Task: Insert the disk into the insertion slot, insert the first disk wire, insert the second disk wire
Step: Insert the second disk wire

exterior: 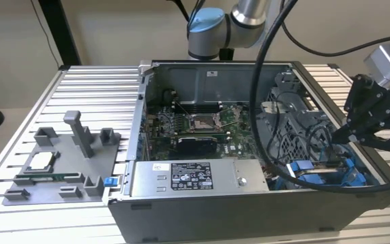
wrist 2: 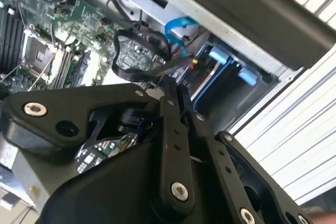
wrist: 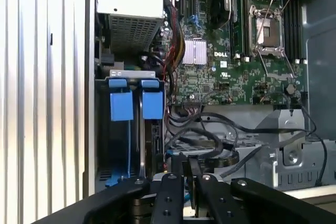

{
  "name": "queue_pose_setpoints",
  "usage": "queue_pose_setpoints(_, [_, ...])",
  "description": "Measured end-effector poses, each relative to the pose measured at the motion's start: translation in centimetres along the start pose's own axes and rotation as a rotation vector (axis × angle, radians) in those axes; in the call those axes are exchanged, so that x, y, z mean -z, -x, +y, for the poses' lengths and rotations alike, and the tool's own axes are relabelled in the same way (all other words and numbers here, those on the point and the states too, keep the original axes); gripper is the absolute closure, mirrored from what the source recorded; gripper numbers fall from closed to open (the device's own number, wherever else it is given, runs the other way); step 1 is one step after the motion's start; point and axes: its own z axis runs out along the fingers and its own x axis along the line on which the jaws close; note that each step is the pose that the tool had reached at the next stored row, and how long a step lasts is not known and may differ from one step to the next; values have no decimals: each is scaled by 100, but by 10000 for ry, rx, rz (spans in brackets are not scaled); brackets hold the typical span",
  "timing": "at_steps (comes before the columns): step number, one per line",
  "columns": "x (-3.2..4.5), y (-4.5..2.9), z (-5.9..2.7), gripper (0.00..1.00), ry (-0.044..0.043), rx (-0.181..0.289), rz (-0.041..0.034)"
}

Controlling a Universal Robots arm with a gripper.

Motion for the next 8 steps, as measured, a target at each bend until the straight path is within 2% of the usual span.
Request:
queue_pose_setpoints(3, [-12,-8,118,100,-21,6,17])
queue_pose_setpoints(8, [-15,-24,163,100,-44,28,165])
